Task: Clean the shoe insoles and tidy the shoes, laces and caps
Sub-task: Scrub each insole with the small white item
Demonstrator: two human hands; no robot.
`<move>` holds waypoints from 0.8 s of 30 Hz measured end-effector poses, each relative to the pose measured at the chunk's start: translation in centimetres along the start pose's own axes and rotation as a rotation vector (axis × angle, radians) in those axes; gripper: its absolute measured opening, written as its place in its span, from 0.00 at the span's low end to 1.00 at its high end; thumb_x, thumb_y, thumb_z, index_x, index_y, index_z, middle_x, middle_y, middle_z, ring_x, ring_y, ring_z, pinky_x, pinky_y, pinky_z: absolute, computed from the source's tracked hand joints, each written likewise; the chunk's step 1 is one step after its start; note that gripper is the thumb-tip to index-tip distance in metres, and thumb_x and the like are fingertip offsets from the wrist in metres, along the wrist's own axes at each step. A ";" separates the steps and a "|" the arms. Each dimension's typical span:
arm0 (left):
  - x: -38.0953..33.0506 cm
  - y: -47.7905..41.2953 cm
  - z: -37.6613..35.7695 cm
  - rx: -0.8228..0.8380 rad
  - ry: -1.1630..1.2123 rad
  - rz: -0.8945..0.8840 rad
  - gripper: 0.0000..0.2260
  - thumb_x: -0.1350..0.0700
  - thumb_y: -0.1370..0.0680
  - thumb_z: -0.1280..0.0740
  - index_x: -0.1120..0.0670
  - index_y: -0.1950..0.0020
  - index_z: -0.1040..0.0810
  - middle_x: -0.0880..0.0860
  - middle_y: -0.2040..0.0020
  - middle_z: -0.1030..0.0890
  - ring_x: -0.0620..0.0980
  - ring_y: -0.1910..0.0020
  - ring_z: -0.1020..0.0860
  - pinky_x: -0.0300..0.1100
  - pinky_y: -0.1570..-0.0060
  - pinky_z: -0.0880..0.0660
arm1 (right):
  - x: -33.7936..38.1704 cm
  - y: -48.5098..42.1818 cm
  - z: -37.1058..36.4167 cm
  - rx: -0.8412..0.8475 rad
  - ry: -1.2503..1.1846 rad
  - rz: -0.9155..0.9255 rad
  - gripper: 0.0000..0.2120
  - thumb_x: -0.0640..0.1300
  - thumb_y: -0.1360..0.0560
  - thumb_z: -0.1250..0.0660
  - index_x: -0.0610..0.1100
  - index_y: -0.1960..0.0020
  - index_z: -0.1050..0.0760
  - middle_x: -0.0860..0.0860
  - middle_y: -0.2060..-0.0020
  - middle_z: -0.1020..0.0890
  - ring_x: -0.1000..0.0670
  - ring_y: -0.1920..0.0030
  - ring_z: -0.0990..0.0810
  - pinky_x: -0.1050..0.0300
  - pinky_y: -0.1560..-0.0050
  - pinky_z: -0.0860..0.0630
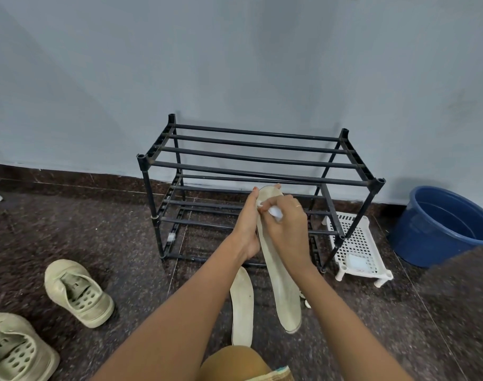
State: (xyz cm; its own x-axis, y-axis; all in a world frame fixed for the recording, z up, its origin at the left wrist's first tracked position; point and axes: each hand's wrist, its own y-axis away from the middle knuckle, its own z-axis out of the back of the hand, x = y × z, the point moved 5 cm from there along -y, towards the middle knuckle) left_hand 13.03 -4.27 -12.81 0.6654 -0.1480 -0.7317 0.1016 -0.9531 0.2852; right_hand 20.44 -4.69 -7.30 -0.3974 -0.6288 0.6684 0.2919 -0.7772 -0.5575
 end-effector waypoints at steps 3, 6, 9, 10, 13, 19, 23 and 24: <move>0.2 0.0 -0.2 0.025 -0.018 0.015 0.23 0.40 0.19 0.50 0.49 0.44 0.20 0.52 0.54 0.16 0.48 0.57 0.18 0.42 0.57 0.23 | -0.2 -1.0 0.9 -0.057 0.056 0.001 0.01 0.35 0.29 0.32 0.39 0.58 0.23 0.47 0.61 0.20 0.48 0.55 0.26 0.69 0.58 0.35; 0.2 0.1 -0.3 0.040 -0.026 0.021 0.23 0.41 0.19 0.48 0.52 0.49 0.19 0.53 0.59 0.17 0.50 0.59 0.19 0.44 0.57 0.24 | -0.4 -2.2 1.6 -0.101 0.118 0.012 0.03 0.36 0.28 0.33 0.39 0.55 0.21 0.48 0.59 0.18 0.48 0.54 0.24 0.69 0.54 0.35; 0.1 0.2 -0.3 0.036 -0.010 0.032 0.23 0.40 0.20 0.48 0.52 0.45 0.20 0.53 0.59 0.17 0.50 0.59 0.19 0.44 0.58 0.23 | -0.2 -2.0 1.4 -0.075 0.088 0.010 0.06 0.35 0.27 0.34 0.39 0.52 0.20 0.47 0.56 0.19 0.49 0.54 0.22 0.61 0.50 0.29; 0.1 0.2 -0.3 0.033 -0.008 0.029 0.23 0.40 0.19 0.49 0.51 0.42 0.21 0.52 0.58 0.16 0.49 0.59 0.18 0.43 0.59 0.23 | 0.0 -1.7 1.1 -0.048 0.064 0.012 0.06 0.35 0.27 0.34 0.39 0.52 0.20 0.47 0.55 0.19 0.50 0.53 0.22 0.61 0.49 0.29; -0.1 0.2 -0.3 0.029 0.017 0.019 0.22 0.41 0.19 0.52 0.47 0.37 0.24 0.52 0.48 0.17 0.49 0.52 0.19 0.43 0.50 0.24 | 0.4 -0.6 0.0 0.067 0.036 0.032 0.09 0.33 0.28 0.34 0.39 0.49 0.20 0.46 0.53 0.20 0.51 0.52 0.23 0.63 0.47 0.29; -0.1 0.2 -0.2 0.033 0.024 0.015 0.22 0.41 0.19 0.50 0.49 0.38 0.23 0.51 0.54 0.16 0.48 0.57 0.18 0.42 0.57 0.22 | 0.3 -1.2 0.7 0.070 0.042 0.032 0.10 0.34 0.26 0.35 0.37 0.46 0.22 0.45 0.53 0.22 0.53 0.53 0.25 0.70 0.50 0.31; -0.1 0.4 -0.5 0.052 0.004 0.030 0.24 0.40 0.20 0.49 0.53 0.49 0.19 0.53 0.61 0.17 0.49 0.62 0.18 0.43 0.59 0.23 | 0.0 -2.6 1.5 0.016 0.091 0.004 0.08 0.37 0.25 0.36 0.37 0.48 0.22 0.46 0.54 0.24 0.50 0.52 0.25 0.65 0.51 0.31; -0.1 0.4 -0.4 0.047 0.000 0.031 0.24 0.40 0.20 0.49 0.53 0.49 0.19 0.53 0.60 0.16 0.49 0.62 0.18 0.43 0.59 0.23 | 0.1 -2.6 1.4 0.015 0.097 0.001 0.08 0.37 0.25 0.36 0.37 0.48 0.21 0.46 0.54 0.24 0.49 0.52 0.25 0.63 0.51 0.31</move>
State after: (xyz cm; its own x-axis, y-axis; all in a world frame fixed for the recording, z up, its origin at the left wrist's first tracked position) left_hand 13.35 -4.52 -12.38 0.6676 -0.1773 -0.7231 0.0464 -0.9595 0.2780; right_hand 20.91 -2.74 -5.11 -0.4790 -0.6247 0.6167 0.3048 -0.7772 -0.5505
